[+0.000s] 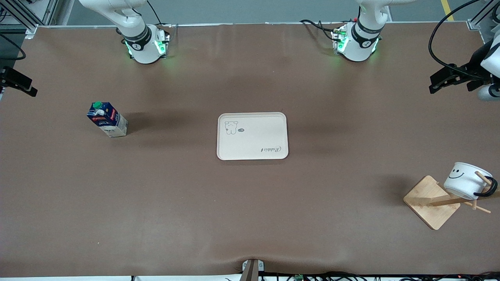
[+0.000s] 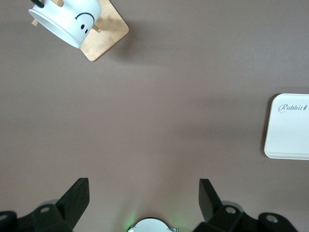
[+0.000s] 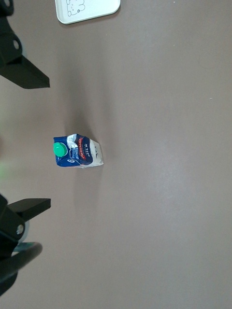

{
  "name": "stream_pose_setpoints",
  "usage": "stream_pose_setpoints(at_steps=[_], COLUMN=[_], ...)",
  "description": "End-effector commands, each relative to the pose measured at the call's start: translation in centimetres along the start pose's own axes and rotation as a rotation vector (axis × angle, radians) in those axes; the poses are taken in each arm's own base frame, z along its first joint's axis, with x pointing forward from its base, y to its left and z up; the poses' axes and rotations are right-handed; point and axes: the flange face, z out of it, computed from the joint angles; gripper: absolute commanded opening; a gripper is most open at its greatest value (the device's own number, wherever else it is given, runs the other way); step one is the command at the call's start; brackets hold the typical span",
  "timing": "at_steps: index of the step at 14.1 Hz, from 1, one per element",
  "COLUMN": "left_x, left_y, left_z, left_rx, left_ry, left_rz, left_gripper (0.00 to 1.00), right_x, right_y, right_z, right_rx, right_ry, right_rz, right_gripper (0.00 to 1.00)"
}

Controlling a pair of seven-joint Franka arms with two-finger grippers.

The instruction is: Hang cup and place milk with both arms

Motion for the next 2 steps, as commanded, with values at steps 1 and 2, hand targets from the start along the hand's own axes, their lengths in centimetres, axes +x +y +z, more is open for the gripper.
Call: stream_pose_setpoints(at_steps=[1, 2], left_x=[-0.49, -0.55], left_y=[-0.16, -0.18], left_z=[-0.65, -0.64], left_rx=[0.017, 0.019], left_ry=[0.001, -0.001], left_rz=[0.009, 0.008], left_gripper=[1.0, 1.0], right_x=[0.18, 0.19], right_y=[0.35, 0.35], right_z=[-0.47, -0.48], right_rx=[-0.001, -0.001], right_ry=[-0.002, 0.0], right_rz=[0.021, 0.021], right_gripper=[1.0, 1.0])
